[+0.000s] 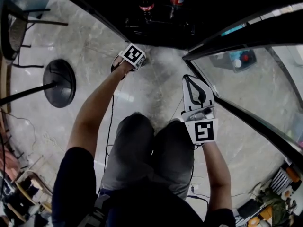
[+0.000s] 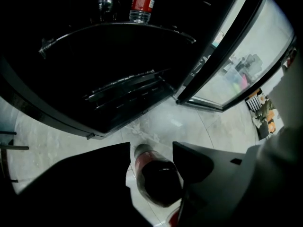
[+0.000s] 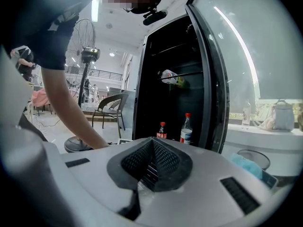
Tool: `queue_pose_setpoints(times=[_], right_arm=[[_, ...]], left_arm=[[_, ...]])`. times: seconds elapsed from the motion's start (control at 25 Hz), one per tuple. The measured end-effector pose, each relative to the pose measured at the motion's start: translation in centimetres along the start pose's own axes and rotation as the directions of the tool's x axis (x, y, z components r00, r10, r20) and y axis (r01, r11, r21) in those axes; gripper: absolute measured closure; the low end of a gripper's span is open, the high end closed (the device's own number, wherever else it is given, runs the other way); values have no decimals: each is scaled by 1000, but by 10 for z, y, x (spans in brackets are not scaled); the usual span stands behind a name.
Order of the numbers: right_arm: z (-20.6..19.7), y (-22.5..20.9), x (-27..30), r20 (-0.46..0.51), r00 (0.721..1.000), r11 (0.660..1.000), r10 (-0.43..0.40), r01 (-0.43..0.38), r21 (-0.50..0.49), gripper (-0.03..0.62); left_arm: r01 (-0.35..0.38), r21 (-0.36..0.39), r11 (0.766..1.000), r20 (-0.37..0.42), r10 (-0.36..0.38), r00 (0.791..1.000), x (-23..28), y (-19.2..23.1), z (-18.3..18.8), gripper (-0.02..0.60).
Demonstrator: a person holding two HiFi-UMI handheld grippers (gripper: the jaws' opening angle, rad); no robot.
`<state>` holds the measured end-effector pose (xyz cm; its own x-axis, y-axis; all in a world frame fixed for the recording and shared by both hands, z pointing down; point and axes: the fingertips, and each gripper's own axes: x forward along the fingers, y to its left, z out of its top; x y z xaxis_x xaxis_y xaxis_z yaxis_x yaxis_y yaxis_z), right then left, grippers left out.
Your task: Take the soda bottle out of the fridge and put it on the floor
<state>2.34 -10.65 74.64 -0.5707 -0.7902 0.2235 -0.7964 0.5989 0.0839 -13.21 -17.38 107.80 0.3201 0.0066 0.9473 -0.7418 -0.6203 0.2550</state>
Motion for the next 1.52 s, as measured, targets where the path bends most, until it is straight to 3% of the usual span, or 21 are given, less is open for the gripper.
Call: queue_pose_setpoints(times=[0.44, 0.6, 0.76, 0.96, 1.28, 1.52], right_arm=[[-7, 1, 7, 2, 1000, 1000, 11, -11, 1, 577], [-11, 1, 8, -2, 1000, 1000, 15, -15, -2, 577], [-14, 0, 10, -4, 1000, 1000, 16, -16, -2, 577], [-16, -1, 11, -2, 1000, 1000, 12, -12, 9, 577], [-19, -2, 10, 0, 1000, 1000, 16, -16, -3, 577], [-17, -1, 11, 9, 1000, 1000, 21, -21, -6, 577]], left_arm=[[22, -5, 1000, 51, -22, 998, 0, -2, 18, 287], [-43, 31, 999, 67, 41, 997, -5, 8, 19, 287], [-134, 66, 989, 135, 124, 983, -19, 23, 25, 287], [-114, 40, 993, 190, 104, 976, -21, 22, 27, 287], [-185, 113, 976, 275, 148, 950, -37, 15, 46, 287], [-206, 101, 973, 332, 163, 929, -52, 18, 52, 287]])
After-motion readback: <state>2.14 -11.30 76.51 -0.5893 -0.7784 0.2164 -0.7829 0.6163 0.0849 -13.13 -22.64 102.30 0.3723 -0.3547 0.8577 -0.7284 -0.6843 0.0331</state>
